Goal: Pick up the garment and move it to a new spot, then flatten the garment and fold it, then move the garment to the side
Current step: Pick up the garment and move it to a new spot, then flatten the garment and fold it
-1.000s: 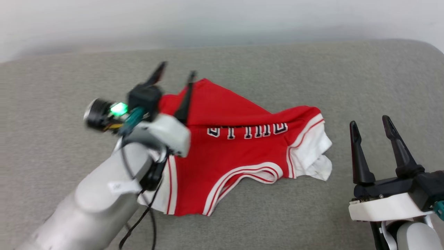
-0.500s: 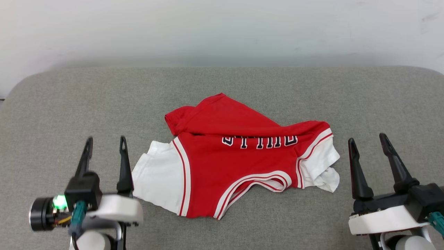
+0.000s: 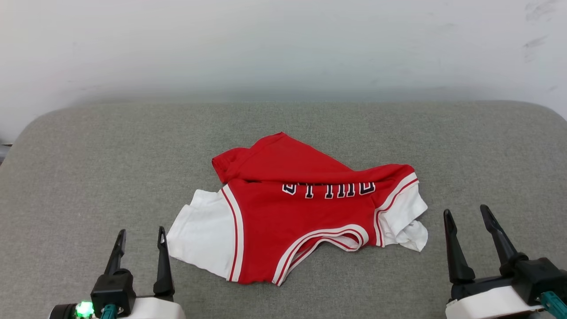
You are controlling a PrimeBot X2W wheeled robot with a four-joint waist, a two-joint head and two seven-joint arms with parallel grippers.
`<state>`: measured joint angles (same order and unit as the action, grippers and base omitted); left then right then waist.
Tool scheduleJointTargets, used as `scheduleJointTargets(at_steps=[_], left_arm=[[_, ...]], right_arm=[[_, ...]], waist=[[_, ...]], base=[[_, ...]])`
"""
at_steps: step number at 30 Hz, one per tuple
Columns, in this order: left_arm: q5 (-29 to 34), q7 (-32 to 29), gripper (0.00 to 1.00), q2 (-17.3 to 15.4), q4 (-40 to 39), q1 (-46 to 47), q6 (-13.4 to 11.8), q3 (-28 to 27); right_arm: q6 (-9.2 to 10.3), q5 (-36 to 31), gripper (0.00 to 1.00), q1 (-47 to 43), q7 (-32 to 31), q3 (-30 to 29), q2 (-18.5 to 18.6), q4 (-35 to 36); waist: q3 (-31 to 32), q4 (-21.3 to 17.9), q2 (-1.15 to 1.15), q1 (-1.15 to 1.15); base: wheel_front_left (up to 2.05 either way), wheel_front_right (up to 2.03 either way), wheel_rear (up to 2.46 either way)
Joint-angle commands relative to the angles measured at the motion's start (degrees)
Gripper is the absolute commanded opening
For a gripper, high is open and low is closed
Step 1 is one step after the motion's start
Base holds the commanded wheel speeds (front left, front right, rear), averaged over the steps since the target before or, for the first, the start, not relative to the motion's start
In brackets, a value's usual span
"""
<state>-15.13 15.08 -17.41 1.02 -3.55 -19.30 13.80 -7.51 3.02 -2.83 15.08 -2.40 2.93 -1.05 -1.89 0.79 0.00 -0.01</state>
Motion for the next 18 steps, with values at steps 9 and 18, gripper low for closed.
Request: scheduleJointTargets(at_steps=[9,18], left_arm=[[2.94,0.13,1.00,3.58,2.55,-1.42,5.68,-5.23],[0.39,-2.61,1.00,-0.43,9.44,9.73,16.76,-6.36]], right_arm=[[0.04,0.32,1.00,-1.95,0.14,0.48,-0.09,-0.63],[0.04,-0.42,1.00,-0.13,0.14,0.73,-0.10,0.46]], waist=[[1.16,-0.05,0.00,0.01],[-0.06,1.11,0.00,0.01]], base=[[0.00,0.00,0.00],[0.00,0.00,0.00]])
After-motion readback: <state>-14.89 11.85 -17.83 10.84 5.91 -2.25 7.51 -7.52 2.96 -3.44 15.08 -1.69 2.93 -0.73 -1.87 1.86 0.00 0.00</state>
